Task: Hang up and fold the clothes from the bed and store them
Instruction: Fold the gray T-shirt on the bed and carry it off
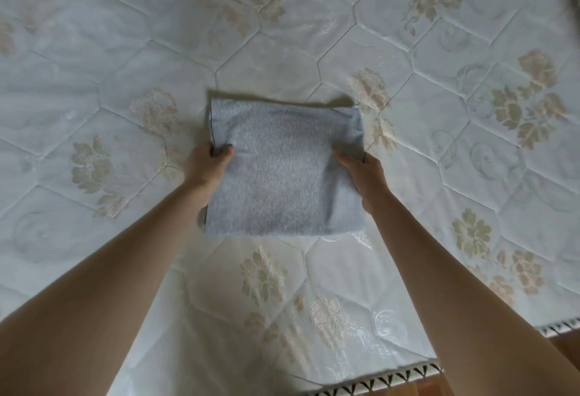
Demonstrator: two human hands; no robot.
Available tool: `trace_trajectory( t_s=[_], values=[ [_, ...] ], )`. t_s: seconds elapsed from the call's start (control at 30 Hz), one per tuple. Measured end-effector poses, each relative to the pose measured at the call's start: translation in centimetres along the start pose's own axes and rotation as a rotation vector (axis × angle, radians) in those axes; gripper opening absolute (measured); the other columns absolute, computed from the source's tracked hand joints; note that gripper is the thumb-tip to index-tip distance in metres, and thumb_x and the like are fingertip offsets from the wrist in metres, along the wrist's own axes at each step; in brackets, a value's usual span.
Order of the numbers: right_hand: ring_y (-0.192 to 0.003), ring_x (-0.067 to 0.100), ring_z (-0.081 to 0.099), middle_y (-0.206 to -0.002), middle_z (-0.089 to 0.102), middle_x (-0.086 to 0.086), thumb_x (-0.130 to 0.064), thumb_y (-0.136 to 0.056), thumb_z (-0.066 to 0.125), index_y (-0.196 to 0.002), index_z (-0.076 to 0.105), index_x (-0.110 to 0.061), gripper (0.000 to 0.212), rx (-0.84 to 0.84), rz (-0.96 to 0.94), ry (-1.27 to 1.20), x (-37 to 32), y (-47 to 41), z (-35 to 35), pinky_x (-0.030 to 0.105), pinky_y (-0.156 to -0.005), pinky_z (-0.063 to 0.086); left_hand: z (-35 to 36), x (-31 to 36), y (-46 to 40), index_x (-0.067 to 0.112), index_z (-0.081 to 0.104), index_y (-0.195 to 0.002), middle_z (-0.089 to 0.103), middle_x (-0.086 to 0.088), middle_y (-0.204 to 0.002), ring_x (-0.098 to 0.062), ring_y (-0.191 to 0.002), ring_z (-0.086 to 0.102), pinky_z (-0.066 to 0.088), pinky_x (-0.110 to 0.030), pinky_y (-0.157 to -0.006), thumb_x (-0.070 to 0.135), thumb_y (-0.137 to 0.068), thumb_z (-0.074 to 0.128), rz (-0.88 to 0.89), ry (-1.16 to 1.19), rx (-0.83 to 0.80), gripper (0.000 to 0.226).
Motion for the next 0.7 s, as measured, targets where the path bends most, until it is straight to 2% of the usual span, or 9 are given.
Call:
trace_trajectory(
  t_s=[0.07,0.13,0.17,0.27,0.37,0.5,0.57,0.63,0.7],
  values=[
    [-0.109,0.037,0.063,-0.115,0.067,0.019,-0.028,-0.091,0.063,-0.104,0.066,-0.012,0.021,0.011,-0.052,-0.014,-0.8,0.1,0.1,0.054,-0.096,0.051,-0.5,0.5,0.5,0.011,0.045,-0.073,0.048,-0.006,-0.071,-0.022,-0.067,0.046,0.032,-0.032,-0.059,0.032,-0.099,0.052,0.098,-0.114,0.052,0.034],
    [-0.101,0.036,0.065,-0.112,0.067,0.022,-0.029,-0.094,0.059,-0.105,0.065,-0.006,0.027,0.051,-0.13,0.035,-2.2,0.6,0.1,0.056,-0.091,0.052,-1.1,1.5,1.7,0.015,0.03,-0.065,0.036,-0.001,-0.063,-0.016,-0.057,0.033,0.024,-0.031,-0.052,0.028,-0.101,0.048,0.164,-0.174,0.118,0.042],
    [-0.095,0.034,0.066,-0.108,0.068,0.022,-0.03,-0.095,0.058,-0.102,0.065,-0.004,0.028,0.065,-0.172,0.069,-3.0,1.1,0.2,0.055,-0.088,0.053,-1.5,2.0,2.5,0.016,0.028,-0.065,0.035,0.0,-0.063,-0.013,-0.056,0.032,0.024,-0.028,-0.051,0.027,-0.102,0.047,0.184,-0.187,0.15,0.043],
    [-0.089,0.033,0.066,-0.095,0.07,0.016,-0.032,-0.096,0.055,-0.096,0.064,-0.004,0.03,0.084,-0.314,0.149,-6.6,3.4,0.4,0.051,-0.081,0.055,-3.5,3.5,4.6,0.014,0.032,-0.067,0.038,0.0,-0.064,-0.015,-0.058,0.035,0.027,-0.031,-0.052,0.027,-0.103,0.046,0.211,-0.131,0.233,0.04],
    [-0.082,0.025,0.063,-0.087,0.066,0.008,-0.032,-0.099,0.053,-0.098,0.062,-0.002,0.031,0.046,-0.484,0.188,-11.9,7.1,0.4,0.037,-0.074,0.052,-7.6,5.5,7.3,0.003,0.044,-0.079,0.045,-0.003,-0.068,-0.023,-0.068,0.043,0.033,-0.034,-0.061,0.028,-0.101,0.046,0.227,-0.034,0.302,0.033],
    [-0.073,0.009,0.056,-0.083,0.061,-0.001,-0.03,-0.1,0.053,-0.097,0.062,-0.006,0.026,-0.021,-0.698,0.199,-20.6,13.8,-0.1,0.013,-0.059,0.04,-15.9,11.5,13.8,0.018,0.04,-0.069,0.041,0.006,-0.061,-0.014,-0.059,0.039,0.03,-0.032,-0.054,0.025,-0.098,0.044,0.307,-0.006,0.421,0.031],
    [-0.073,0.007,0.056,-0.085,0.062,-0.001,-0.03,-0.101,0.052,-0.1,0.062,-0.006,0.026,-0.06,-0.805,0.194,-24.8,17.7,-0.2,0.01,-0.057,0.039,-20.4,14.5,17.8,0.015,0.048,-0.078,0.044,0.007,-0.062,-0.014,-0.062,0.041,0.031,-0.029,-0.055,0.025,-0.1,0.044,0.354,0.002,0.487,0.024],
    [-0.075,0.006,0.057,-0.086,0.062,-0.003,-0.031,-0.101,0.052,-0.103,0.062,-0.007,0.026,-0.096,-0.903,0.177,-28.7,22.2,-0.2,0.011,-0.059,0.04,-24.9,16.6,21.7,0.012,0.057,-0.092,0.055,0.004,-0.071,-0.016,-0.07,0.049,0.037,-0.022,-0.061,0.025,-0.101,0.044,0.377,0.051,0.547,0.02],
    [-0.073,0.003,0.056,-0.083,0.06,-0.005,-0.03,-0.101,0.052,-0.101,0.061,-0.01,0.022,-0.133,-0.986,0.149,-32.5,27.0,-0.3,0.012,-0.058,0.039,-29.5,18.3,26.0,0.012,0.062,-0.101,0.065,-0.003,-0.09,-0.024,-0.087,0.057,0.042,-0.029,-0.074,0.025,-0.1,0.047,0.406,0.113,0.62,0.02]
  ],
)
Point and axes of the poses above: each hand's wrist, its own y-axis away from the middle knuckle, its own z-axis out of the palm, x = y × z, the point moved 7 cm from there along -y, towards the middle knuckle
